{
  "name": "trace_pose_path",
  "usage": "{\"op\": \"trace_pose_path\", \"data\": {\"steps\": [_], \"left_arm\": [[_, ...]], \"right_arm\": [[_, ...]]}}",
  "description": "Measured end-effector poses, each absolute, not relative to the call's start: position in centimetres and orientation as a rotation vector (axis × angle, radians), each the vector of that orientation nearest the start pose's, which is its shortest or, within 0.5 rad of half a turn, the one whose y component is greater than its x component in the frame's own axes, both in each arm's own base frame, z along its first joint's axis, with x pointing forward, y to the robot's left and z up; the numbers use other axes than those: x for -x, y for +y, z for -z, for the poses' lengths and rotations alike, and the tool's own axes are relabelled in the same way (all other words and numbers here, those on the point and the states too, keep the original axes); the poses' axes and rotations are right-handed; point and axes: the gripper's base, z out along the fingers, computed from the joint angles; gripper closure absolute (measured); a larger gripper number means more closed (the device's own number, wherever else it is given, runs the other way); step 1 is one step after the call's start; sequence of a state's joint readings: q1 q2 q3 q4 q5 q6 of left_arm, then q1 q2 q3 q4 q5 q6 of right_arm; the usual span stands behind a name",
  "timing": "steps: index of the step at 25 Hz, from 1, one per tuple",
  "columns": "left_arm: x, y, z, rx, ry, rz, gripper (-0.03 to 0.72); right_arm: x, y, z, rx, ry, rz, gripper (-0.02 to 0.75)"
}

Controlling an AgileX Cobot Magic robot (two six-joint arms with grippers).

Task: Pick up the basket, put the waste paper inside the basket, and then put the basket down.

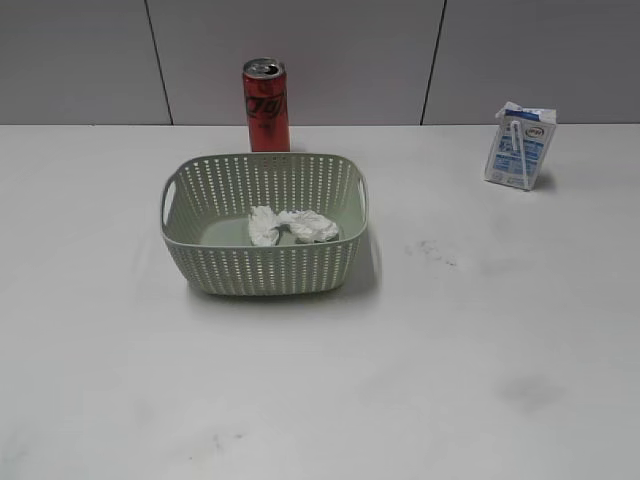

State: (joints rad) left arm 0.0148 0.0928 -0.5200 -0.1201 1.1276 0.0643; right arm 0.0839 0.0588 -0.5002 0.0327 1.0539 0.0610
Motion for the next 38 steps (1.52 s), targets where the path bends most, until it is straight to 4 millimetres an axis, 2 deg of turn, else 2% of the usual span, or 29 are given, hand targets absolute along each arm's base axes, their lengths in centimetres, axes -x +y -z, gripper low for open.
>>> {"op": "trace_pose_path", "data": {"steps": [5,14,20,38], "left_arm": [[0.71,-0.95,-27.32,-0.060,2.085,0.092,0.101],[0.56,-0.85,-27.23,-0.057,2.075,0.077,0.102],[0.55,-0.83,-27.23,-0.057,2.074,0.074,0.102],[0.55,-0.81,-27.23,-0.056,2.074,0.071,0.104]], "right_arm": [[-0.43,0.30,-27.80,0.024,2.097,-0.127,0.146],[-0.40,0.29,-27.79,0.024,2.096,-0.127,0.147],[0.53,0.22,-27.81,0.024,2.034,-0.131,0.147],[0.54,0.21,-27.81,0.024,2.032,-0.131,0.148]]}}
